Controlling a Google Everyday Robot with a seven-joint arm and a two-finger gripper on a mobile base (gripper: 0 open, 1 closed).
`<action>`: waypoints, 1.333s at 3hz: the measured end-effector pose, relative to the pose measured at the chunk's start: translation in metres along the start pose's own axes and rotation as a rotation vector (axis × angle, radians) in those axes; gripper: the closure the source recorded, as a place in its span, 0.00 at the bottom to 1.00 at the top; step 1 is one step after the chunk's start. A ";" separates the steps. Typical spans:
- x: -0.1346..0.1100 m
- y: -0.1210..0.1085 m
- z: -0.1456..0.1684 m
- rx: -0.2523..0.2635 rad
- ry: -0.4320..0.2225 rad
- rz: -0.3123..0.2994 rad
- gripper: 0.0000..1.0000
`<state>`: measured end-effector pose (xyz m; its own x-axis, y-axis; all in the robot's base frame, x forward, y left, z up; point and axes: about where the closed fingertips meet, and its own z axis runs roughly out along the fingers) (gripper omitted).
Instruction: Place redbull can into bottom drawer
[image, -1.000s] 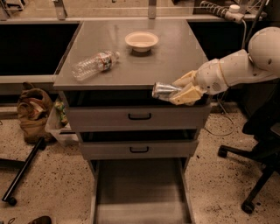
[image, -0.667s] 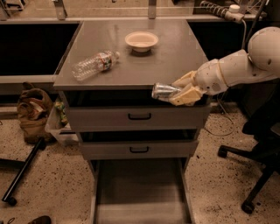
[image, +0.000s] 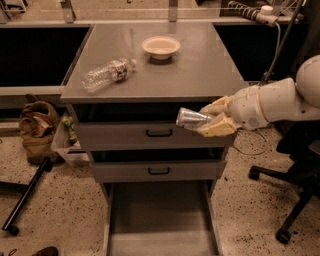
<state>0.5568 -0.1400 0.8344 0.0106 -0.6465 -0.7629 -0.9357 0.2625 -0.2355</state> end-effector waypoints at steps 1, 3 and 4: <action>0.024 0.025 0.025 0.054 -0.004 -0.025 1.00; 0.056 0.028 0.064 0.139 0.007 -0.026 1.00; 0.063 0.039 0.075 0.142 -0.027 0.000 1.00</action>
Offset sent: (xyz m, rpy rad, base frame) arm -0.0012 0.0230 -0.1434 -0.0297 -0.1369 -0.1325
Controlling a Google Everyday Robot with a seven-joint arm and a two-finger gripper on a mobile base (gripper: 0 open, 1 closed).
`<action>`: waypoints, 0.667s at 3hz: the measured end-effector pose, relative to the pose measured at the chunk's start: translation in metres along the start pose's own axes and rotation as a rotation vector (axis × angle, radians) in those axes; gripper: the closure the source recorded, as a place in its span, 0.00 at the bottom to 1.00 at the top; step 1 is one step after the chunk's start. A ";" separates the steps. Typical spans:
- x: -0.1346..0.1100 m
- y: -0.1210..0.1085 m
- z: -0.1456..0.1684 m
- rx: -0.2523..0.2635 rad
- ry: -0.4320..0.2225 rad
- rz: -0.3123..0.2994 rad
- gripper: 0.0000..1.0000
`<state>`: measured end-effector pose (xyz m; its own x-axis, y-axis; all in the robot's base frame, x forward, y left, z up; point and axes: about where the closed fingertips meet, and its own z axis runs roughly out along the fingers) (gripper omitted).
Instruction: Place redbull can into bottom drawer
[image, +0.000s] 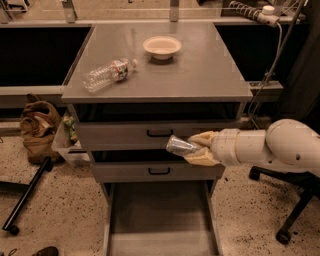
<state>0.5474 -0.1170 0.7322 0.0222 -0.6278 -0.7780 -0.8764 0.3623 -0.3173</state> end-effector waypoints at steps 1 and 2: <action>0.032 0.037 0.027 0.005 -0.018 0.042 1.00; 0.082 0.098 0.073 -0.007 0.017 0.097 1.00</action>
Offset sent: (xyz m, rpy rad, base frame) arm -0.0618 0.0418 -0.2388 0.0081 0.0680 -0.2204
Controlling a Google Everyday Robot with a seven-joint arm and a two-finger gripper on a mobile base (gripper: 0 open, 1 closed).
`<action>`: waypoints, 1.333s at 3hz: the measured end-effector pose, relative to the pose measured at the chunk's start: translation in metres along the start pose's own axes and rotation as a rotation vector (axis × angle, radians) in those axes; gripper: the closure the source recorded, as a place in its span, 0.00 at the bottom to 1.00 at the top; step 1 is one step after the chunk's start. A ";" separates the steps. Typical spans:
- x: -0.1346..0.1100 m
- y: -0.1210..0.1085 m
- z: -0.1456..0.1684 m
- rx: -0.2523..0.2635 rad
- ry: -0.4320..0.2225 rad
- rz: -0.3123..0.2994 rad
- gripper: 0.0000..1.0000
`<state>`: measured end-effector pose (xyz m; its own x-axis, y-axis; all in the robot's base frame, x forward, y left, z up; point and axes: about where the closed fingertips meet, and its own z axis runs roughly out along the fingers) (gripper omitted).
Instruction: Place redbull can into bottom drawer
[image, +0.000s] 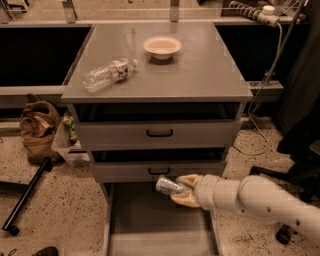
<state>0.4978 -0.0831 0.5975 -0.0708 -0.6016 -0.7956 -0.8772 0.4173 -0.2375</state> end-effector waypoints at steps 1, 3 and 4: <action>0.041 0.041 0.047 -0.006 0.036 0.015 1.00; 0.061 0.055 0.091 0.021 0.027 0.036 1.00; 0.080 0.058 0.109 0.020 0.012 0.061 1.00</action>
Offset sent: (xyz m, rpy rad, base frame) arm -0.0051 0.0722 -0.1553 0.0028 0.0251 -0.0568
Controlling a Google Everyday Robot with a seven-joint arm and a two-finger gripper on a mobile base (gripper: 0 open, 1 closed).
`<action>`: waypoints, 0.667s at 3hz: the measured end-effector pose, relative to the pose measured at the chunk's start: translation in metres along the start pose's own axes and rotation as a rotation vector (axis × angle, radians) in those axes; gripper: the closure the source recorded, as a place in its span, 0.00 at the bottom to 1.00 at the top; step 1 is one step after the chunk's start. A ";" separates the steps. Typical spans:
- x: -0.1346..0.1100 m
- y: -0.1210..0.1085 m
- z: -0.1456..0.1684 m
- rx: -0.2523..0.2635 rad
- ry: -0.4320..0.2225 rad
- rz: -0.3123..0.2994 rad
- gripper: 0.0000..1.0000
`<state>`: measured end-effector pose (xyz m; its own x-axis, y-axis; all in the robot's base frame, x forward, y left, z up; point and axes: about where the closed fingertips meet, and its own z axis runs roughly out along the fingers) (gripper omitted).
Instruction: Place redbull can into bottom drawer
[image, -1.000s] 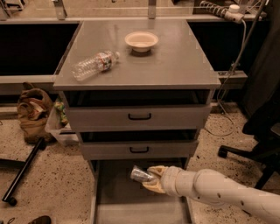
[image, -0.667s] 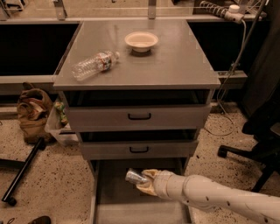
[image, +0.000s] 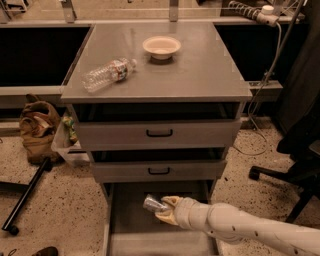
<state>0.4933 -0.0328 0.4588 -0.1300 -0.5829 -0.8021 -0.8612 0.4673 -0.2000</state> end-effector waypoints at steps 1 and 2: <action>0.038 -0.002 0.037 0.002 -0.030 0.070 1.00; 0.072 0.002 0.074 -0.007 -0.052 0.149 1.00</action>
Offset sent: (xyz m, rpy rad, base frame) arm 0.0371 0.0140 -0.1594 0.1899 0.1378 -0.1133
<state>0.5182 -0.0243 0.3595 -0.2313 -0.4721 -0.8506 -0.8375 0.5416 -0.0729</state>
